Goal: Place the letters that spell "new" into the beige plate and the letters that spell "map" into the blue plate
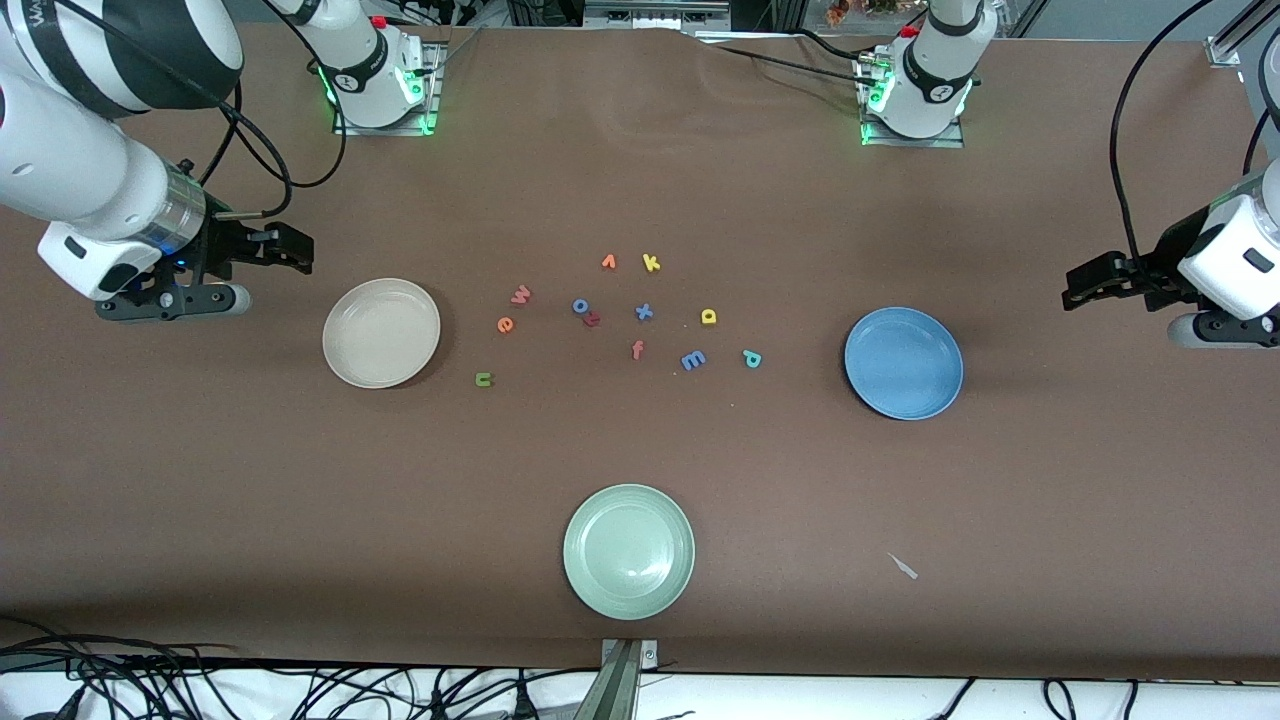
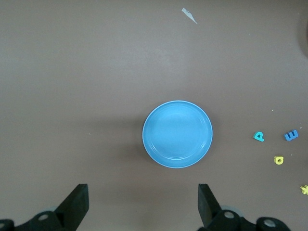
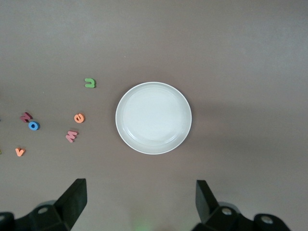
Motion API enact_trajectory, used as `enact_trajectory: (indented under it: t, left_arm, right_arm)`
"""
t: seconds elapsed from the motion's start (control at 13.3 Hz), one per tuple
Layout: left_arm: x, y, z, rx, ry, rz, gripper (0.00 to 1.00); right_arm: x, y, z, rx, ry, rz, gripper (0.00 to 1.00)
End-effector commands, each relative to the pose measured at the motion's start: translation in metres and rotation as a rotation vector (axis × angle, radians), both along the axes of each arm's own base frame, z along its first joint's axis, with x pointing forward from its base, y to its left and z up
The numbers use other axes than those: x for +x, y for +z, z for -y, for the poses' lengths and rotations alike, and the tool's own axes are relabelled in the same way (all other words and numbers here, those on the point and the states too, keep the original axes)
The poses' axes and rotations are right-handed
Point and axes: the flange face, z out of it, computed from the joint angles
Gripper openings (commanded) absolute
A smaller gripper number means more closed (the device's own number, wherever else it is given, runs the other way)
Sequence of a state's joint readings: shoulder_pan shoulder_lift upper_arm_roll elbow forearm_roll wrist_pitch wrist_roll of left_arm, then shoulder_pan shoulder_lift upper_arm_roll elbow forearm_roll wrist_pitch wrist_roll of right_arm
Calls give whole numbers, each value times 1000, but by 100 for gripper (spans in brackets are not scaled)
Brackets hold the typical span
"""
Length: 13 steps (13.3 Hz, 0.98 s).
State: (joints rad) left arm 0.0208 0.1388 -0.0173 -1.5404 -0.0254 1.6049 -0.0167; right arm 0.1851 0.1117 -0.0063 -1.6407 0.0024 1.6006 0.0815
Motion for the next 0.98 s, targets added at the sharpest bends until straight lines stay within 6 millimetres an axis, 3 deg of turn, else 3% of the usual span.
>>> enact_trajectory:
  t: [0.0, 0.38, 0.9]
  left_arm:
    - [2, 5, -1, -18, -5, 0, 100]
    - [2, 5, -1, -20, -5, 1, 100]
    - [2, 5, -2, -20, -3, 1, 100]
  right_arm:
    - [-7, -2, 0, 16, 6, -1, 100]
    - [-6, -5, -10, 21, 19, 12, 100]
    - [-8, -8, -6, 19, 16, 4, 100]
